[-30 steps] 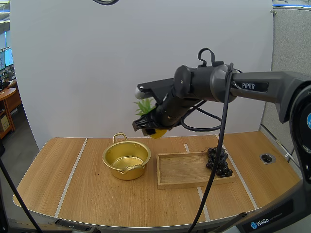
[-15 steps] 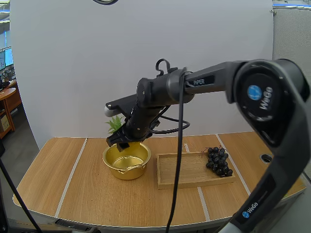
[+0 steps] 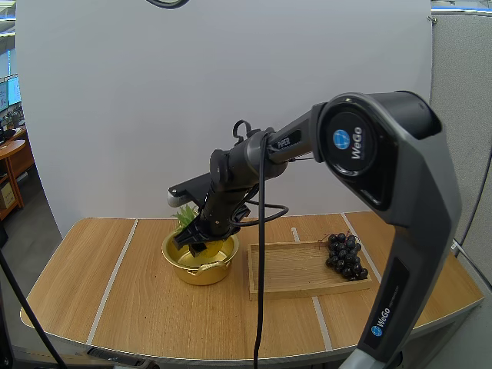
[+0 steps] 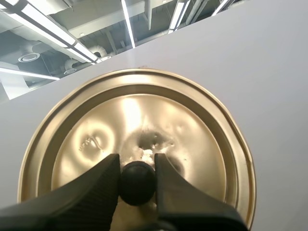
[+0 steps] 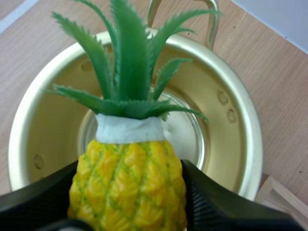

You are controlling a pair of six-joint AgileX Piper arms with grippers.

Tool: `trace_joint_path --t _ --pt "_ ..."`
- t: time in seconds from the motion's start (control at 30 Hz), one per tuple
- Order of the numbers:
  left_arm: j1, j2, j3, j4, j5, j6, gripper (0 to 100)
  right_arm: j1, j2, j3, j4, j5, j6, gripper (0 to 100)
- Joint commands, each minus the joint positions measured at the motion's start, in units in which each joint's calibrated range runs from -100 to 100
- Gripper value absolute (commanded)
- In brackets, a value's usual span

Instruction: Open the pot, put the pineapple inside, and close it

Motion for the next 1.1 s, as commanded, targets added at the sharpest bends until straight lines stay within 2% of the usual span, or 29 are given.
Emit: trace_joint_path --t 0.0,0.77,0.8,0.83,0.87,0.93,0.97,1.07 --pt "-0.07 -0.3 -0.4 0.5 -0.7 -0.6 0 0.0 0.5 -0.3 -1.0 -2.4 0.1 0" --pt "-0.07 -0.3 -0.4 0.5 -0.7 -0.6 0 0.0 6.4 -0.3 -1.2 -1.7 -0.6 0" --pt "-0.07 -0.3 -0.4 0.5 -0.7 -0.6 0 0.0 6.4 -0.3 -1.2 -1.6 -0.8 5" --pt "-0.07 -0.3 -0.4 0.5 -0.7 -0.6 0 0.0 6.4 -0.3 -1.4 -1.6 -1.0 17" --pt "-0.07 -0.3 -0.4 0.5 -0.7 -0.6 0 0.0 6.4 -0.3 -1.4 -1.6 -1.0 37" --pt "-0.07 -0.3 -0.4 0.5 -0.7 -0.6 0 0.0 6.4 -0.3 -1.5 -1.6 -0.1 89" --pt "-0.07 -0.3 -0.4 0.5 -0.7 -0.6 0 0.0 6.4 -0.3 -1.5 -1.6 0.2 100" --pt "-0.07 -0.3 -0.4 0.5 -0.7 -0.6 0 0.0 6.4 -0.3 -1.3 -1.4 0.2 100"
